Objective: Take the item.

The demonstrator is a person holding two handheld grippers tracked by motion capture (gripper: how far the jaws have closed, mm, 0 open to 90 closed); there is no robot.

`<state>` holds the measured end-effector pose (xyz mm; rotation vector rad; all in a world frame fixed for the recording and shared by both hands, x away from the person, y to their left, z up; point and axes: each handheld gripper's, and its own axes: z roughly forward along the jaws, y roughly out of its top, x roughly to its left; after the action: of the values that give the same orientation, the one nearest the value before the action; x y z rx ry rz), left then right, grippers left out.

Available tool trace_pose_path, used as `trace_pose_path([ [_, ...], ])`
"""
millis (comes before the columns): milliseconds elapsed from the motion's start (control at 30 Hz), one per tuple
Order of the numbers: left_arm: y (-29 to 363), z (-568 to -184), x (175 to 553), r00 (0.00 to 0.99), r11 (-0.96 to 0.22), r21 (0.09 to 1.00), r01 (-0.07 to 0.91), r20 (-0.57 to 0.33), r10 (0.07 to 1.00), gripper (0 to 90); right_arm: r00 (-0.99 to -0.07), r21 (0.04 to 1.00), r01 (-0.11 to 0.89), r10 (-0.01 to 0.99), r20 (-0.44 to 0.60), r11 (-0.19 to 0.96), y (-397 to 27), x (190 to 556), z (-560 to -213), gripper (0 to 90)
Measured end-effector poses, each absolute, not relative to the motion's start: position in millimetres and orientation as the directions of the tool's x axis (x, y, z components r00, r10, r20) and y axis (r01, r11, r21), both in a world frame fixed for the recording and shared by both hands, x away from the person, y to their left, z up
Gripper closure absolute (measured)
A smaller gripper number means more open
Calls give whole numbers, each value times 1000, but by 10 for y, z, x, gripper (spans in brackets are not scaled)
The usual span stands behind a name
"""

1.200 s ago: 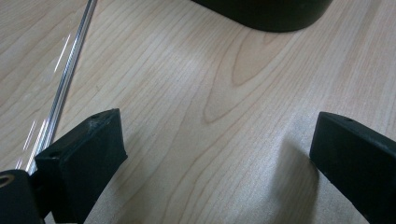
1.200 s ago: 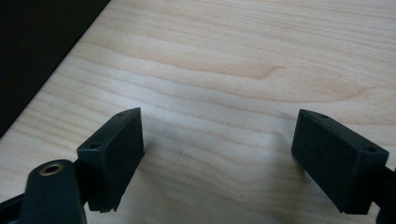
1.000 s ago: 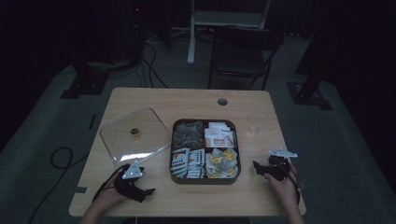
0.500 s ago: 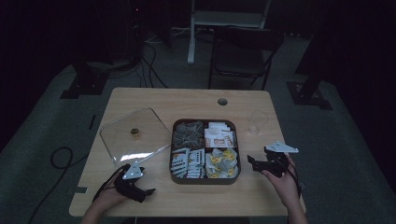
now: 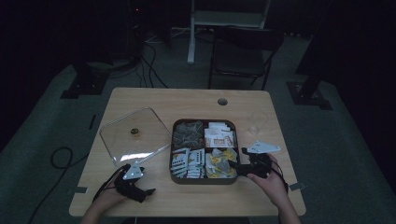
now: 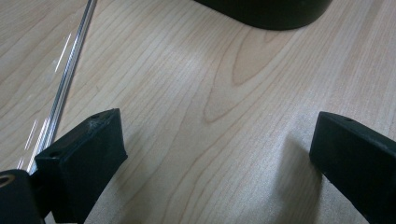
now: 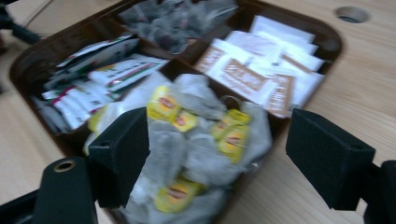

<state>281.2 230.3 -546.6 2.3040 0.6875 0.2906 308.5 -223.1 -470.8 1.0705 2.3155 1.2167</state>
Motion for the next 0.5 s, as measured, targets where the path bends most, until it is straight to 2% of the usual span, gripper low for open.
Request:
trace_pose_path([
  [133, 2306, -5465, 2814, 834, -608, 688, 396, 9, 552, 39, -711, 792, 457, 702, 52, 404, -2110, 3079, -4755, 231],
  [500, 2305, -5465, 2817, 833, -608, 688, 397, 8, 553, 39, -752, 769, 446, 658, 44, 459, -1929, 3088, -4881, 381],
])
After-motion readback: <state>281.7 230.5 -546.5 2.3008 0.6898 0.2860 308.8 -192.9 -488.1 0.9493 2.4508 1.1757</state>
